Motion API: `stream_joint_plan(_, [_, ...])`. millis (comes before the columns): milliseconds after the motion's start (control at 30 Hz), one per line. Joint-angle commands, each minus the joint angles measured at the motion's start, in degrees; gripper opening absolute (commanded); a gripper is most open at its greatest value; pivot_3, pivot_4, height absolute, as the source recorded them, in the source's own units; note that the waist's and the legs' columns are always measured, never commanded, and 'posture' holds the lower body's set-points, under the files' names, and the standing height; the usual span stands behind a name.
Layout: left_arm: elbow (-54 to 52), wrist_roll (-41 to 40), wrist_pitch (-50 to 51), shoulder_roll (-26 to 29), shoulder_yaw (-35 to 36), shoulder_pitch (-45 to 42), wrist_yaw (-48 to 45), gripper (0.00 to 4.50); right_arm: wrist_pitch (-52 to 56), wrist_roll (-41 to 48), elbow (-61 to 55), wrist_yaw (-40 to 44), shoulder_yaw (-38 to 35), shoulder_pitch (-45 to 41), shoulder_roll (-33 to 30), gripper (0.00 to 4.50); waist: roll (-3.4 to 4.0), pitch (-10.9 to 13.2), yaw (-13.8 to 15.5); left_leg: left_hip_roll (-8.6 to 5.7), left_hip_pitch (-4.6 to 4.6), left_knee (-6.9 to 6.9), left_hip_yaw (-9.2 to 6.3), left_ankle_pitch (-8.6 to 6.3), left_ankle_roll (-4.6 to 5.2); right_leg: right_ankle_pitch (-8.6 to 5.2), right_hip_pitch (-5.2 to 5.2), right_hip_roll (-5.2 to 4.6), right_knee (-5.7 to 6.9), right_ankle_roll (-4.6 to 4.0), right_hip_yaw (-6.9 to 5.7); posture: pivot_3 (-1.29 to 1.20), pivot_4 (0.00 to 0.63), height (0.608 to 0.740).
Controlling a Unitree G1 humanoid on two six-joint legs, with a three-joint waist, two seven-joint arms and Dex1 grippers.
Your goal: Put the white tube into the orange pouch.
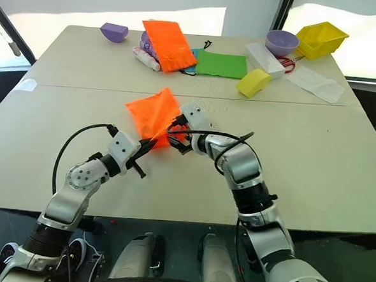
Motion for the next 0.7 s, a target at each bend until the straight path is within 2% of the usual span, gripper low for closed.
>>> stream_joint_plan(33, [-2.4, -1.5, -1.1, 2.2, 2.4, 0.8, -1.8, 0.00, -0.6, 6.4, -9.2, 10.0, -1.3, 2.2, -6.3, 4.47, 0.00, 0.0, 0.0, 0.00, 0.00, -0.04, 0.00, 0.00, 0.00, 0.00, 0.00, 0.00, -0.04, 0.00, 0.00, 0.00, 0.150, 0.740])
stream_joint_plan(167, [-3.6, -5.3, -1.6, 5.3, 4.5, 1.3, -6.2, 0.00, -8.0, 5.3, -4.2, 12.3, -4.6, 1.5, -12.0, 4.47, 0.01, 0.0, -0.1, 0.00, 0.00, -0.14, 0.00, 0.00, 0.00, -0.01, -0.02, 0.00, -0.11, -0.02, 0.01, 0.00, 0.150, 0.740])
stream_joint_plan(233, [-4.0, -6.6, -2.3, 7.0, 5.6, 1.6, -8.2, 0.00, -15.8, -0.8, 4.8, 8.5, -3.3, -1.0, -13.2, 4.47, 0.01, 0.0, -0.2, 0.00, 0.01, -0.15, 0.00, 0.00, -0.01, -0.01, -0.03, -0.01, -0.11, -0.05, 0.01, 0.00, 0.150, 0.740])
stream_joint_plan(333, [-3.7, -7.5, -2.8, 8.7, 6.8, 1.8, -9.7, 0.00, -23.5, -3.5, 13.2, 6.5, -3.2, -3.1, -11.3, 4.47, 0.01, 0.0, -0.1, 0.00, 0.02, -0.17, 0.03, 0.00, -0.02, 0.01, -0.05, -0.02, -0.13, -0.10, 0.01, 0.00, 0.150, 0.740])
stream_joint_plan(433, [-2.7, -7.4, -3.0, 9.8, 7.8, 1.9, -10.1, 0.00, -26.6, -4.4, 16.8, 6.1, -2.3, -3.9, -8.2, 4.47, 0.01, 0.0, -0.1, 0.00, 0.02, -0.39, 0.08, 0.01, -0.02, 0.01, -0.08, -0.02, -0.23, -0.10, 0.02, 0.00, 0.150, 0.740])
stream_joint_plan(567, [-2.2, -7.2, -3.2, 9.8, 8.2, 2.3, -9.6, 0.00, -27.7, -4.9, 19.2, 7.2, -1.2, -4.2, -5.7, 4.47, 0.01, 0.0, 0.0, 0.00, 0.02, -0.66, 0.17, 0.03, -0.03, 0.13, -0.21, -0.02, -0.24, 0.13, -0.01, 0.00, 0.150, 0.740])
stream_joint_plan(700, [-2.9, -6.7, -3.4, 8.9, 7.2, 3.4, -8.9, 0.00, -28.0, -5.8, 24.1, 4.7, -2.5, -6.2, -3.0, 4.47, 0.01, 0.0, 0.0, -0.01, 0.00, -0.67, 0.24, 0.03, -0.03, 0.15, -0.22, -0.01, -0.25, 0.18, -0.03, 0.00, 0.150, 0.740])
